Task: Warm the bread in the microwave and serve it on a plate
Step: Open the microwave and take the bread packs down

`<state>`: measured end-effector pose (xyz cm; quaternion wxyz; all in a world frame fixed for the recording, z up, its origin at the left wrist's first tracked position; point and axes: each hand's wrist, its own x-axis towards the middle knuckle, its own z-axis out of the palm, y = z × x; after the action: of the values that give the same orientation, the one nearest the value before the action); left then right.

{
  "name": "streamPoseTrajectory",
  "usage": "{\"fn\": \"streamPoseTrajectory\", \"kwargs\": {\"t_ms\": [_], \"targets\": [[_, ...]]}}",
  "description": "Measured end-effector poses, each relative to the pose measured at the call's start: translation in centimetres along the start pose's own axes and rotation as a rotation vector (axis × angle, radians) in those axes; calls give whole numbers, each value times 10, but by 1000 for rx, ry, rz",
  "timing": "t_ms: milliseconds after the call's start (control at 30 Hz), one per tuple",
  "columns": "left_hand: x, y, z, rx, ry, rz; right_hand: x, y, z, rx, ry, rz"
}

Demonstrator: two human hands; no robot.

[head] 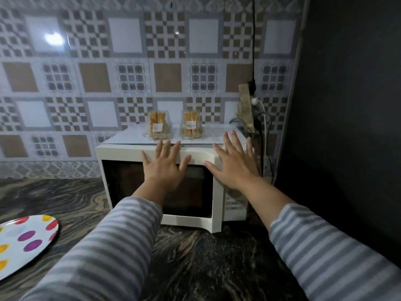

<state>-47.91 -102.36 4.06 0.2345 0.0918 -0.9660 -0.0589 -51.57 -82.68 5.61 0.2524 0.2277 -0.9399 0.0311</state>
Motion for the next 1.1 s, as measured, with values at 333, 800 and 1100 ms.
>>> {"fn": "streamPoseTrajectory", "kwargs": {"t_ms": [333, 800, 1100], "targets": [[-25, -14, -20, -12, -69, 39, -32, -30, -27, -23, -23, 64], [-113, -98, -84, -97, -157, 204, -128, -154, -93, 131, -130, 91], [-147, -175, -140, -52, -310, 221, -153, -257, -107, 236, -81, -72]]}}
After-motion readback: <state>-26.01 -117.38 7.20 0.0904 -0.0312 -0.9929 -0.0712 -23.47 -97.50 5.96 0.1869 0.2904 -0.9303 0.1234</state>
